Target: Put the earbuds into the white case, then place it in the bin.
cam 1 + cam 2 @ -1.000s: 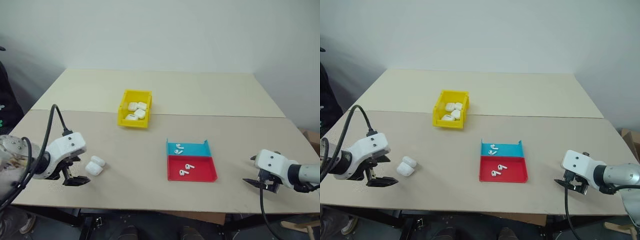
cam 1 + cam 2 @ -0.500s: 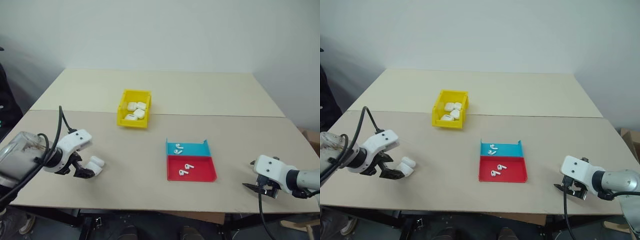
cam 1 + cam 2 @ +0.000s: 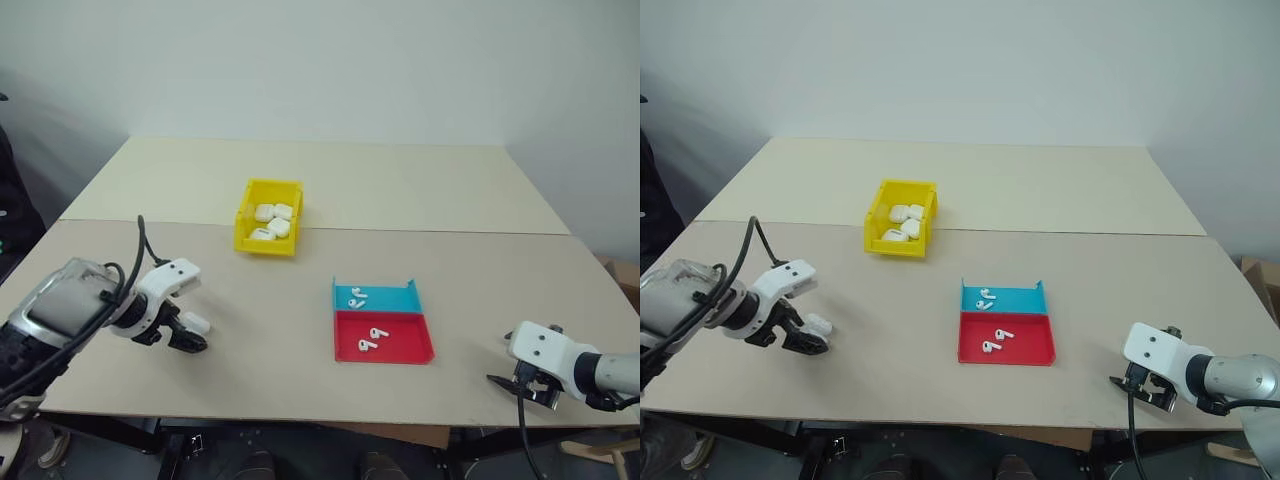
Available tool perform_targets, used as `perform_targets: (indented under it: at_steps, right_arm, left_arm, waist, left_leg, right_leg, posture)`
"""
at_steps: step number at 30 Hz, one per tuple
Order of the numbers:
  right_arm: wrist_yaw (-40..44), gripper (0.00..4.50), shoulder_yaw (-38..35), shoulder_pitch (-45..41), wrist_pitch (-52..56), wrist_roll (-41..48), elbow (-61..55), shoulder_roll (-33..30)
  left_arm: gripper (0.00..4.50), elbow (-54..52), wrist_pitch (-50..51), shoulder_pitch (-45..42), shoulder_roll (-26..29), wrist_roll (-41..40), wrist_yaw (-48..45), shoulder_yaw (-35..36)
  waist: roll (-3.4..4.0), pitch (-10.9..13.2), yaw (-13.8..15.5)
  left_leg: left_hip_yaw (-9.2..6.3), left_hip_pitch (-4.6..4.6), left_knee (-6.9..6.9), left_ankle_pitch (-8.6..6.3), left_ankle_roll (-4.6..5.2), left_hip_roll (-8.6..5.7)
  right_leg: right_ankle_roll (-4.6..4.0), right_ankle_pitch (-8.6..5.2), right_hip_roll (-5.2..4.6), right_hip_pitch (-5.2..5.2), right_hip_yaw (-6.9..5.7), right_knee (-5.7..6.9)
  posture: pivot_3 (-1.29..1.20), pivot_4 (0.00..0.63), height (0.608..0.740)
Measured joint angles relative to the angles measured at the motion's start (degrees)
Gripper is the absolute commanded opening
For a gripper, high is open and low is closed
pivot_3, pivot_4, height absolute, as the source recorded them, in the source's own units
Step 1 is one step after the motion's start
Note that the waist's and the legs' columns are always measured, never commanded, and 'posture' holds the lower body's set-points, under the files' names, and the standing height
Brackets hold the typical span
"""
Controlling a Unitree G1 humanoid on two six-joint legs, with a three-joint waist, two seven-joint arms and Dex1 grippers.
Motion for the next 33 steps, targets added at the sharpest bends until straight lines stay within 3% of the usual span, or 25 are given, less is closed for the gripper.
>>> perform_targets:
  at_steps: [13,16,20,29,33]
  right_arm:
    - [-0.7,4.5,-0.09,0.54,0.08,-0.47,-0.46,0.0]
    - [-0.73,4.5,-0.1,0.53,0.05,-0.48,-0.46,0.0]
    - [-0.8,4.5,-0.1,0.59,0.04,-0.49,-0.46,0.0]
    - [-0.77,4.5,-0.1,0.23,-0.2,-0.5,-0.03,-0.02]
    - [1.93,4.5,-1.42,-1.01,0.56,1.26,0.09,-1.46]
  left_arm:
    - [4.47,0.38,-0.47,-0.4,-0.13,-0.05,1.85,-1.89]
    - [3.91,0.39,-0.9,-0.36,-0.05,0.07,2.1,-2.16]
    - [2.82,0.34,-0.9,-0.15,-0.02,-0.07,2.59,-2.11]
    - [2.82,-0.72,-3.0,0.76,0.58,-0.06,3.33,-1.94]
    - [2.82,-5.29,-10.82,4.94,3.1,-3.68,-1.22,5.55]
  waist:
    - [0.0,0.0,0.03]
    - [0.0,0.0,0.03]
    - [-0.01,0.0,0.03]
    - [0.0,0.0,0.03]
    - [-0.03,0.02,-0.12]
  left_leg:
    - [-0.01,0.04,0.0,0.0,0.0,-0.01]
    - [-0.01,0.06,0.0,0.0,0.0,-0.01]
    - [-0.01,0.06,0.0,0.0,0.0,-0.01]
    - [-0.01,0.08,0.0,0.0,0.0,0.0]
    - [0.0,-0.11,0.0,0.0,0.0,0.0]
  right_leg:
    - [0.0,0.0,-0.01,0.05,0.0,0.0]
    - [0.0,0.0,0.0,0.05,0.0,0.01]
    - [0.0,0.0,-0.01,0.07,0.0,-0.02]
    - [0.0,0.0,-0.01,0.09,0.0,-0.01]
    - [-0.01,0.01,-0.03,-0.08,-0.01,-0.04]
  posture:
    - [0.0,0.15,0.74]
    - [0.0,0.15,0.74]
    - [0.0,0.15,0.74]
    - [0.0,0.15,0.74]
    - [0.0,0.15,0.74]
